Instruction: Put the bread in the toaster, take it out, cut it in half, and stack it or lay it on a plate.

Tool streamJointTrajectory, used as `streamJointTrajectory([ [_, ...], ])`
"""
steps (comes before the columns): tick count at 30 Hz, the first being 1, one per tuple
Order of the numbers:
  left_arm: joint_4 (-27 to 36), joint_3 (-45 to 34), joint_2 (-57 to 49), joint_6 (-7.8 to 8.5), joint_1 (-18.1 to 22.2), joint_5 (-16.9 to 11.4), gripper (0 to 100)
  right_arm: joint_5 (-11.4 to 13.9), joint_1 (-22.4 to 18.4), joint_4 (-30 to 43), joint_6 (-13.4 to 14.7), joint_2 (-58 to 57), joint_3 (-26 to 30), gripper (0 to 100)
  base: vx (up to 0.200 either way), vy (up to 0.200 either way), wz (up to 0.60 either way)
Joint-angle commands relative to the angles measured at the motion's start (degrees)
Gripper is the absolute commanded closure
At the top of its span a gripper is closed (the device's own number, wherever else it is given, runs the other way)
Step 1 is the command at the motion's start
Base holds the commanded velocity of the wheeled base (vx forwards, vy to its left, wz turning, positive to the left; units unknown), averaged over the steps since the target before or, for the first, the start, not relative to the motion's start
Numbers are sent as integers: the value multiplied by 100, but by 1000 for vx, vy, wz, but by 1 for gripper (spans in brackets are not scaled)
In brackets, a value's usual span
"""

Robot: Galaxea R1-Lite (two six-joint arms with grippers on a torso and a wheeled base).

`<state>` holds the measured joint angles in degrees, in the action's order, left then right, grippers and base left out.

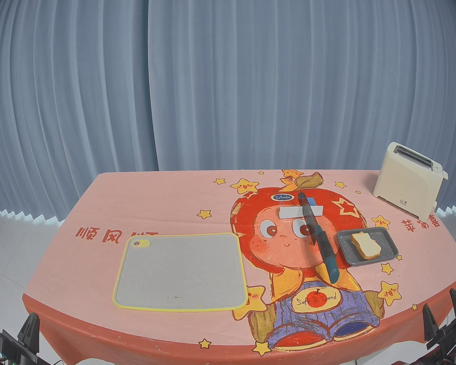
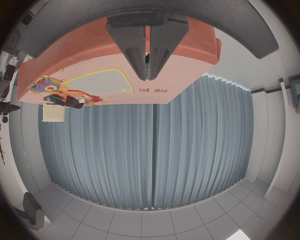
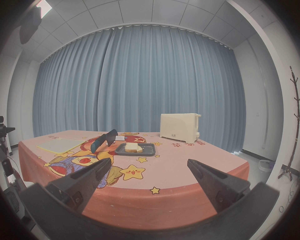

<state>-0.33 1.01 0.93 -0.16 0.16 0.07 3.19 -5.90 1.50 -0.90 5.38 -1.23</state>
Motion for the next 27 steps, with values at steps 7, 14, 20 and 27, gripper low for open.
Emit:
streamJointTrajectory([
  [7,-11,-101,-93,-2,2,1,100,-100,-8,-44,161,-72,70,0,0,0,0],
  [14,-2,-101,-93,-2,2,1,100,-328,-78,-203,354,-63,123,0,0,0,0],
  [20,-11,-101,-93,-2,2,1,100,-196,-16,-194,108,-63,123,0,0,0,0],
  [27,-2,-101,-93,-2,2,1,100,-144,616,-194,64,-502,123,0,0,0,0],
])
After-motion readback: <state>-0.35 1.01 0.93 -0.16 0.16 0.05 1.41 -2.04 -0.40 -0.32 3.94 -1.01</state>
